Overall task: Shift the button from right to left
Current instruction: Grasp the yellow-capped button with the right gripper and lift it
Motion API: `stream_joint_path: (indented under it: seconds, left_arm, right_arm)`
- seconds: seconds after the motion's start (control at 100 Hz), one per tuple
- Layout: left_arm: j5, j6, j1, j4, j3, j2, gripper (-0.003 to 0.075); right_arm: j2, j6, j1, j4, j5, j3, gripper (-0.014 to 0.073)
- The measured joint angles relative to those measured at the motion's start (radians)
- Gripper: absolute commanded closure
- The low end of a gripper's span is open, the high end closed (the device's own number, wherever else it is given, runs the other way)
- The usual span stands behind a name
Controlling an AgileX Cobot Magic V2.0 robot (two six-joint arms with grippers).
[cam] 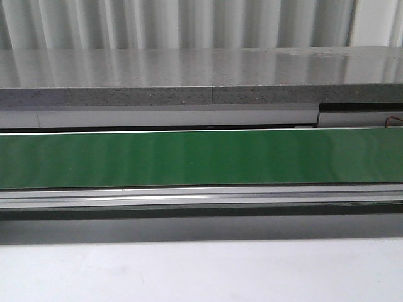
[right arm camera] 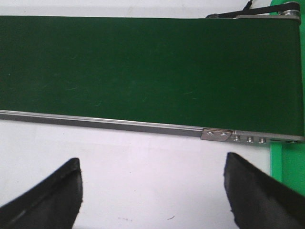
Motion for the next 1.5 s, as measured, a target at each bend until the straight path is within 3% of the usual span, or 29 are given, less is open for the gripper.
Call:
stream_joint_path:
  seconds: [0.45, 0.64, 0.99, 1.32, 1.5]
  left_arm:
    - [0.0, 0.0, 0.0, 0.0, 0.0, 0.0, 0.074]
    - [0.0, 0.0, 0.0, 0.0, 0.0, 0.0, 0.074]
    - [0.0, 0.0, 0.0, 0.0, 0.0, 0.0, 0.074]
    - [0.0, 0.0, 0.0, 0.0, 0.0, 0.0, 0.074]
    - [0.0, 0.0, 0.0, 0.0, 0.0, 0.0, 0.074]
  right_arm:
    - [0.33, -0.056, -0.375, -0.072, -0.062, -0.15, -0.0036]
    - [0.539, -0.095, -0.475, -0.074, -0.088, -0.232, -0.0036]
    - [0.821, -0.287, -0.504, -0.075, -0.197, -0.34, -0.0036]
    - [0.951, -0.316, -0.504, -0.082, -0.219, -0.34, -0.0027]
    - [0.998, -0.316, -0.504, -0.084, -0.227, -0.342, 0.0112]
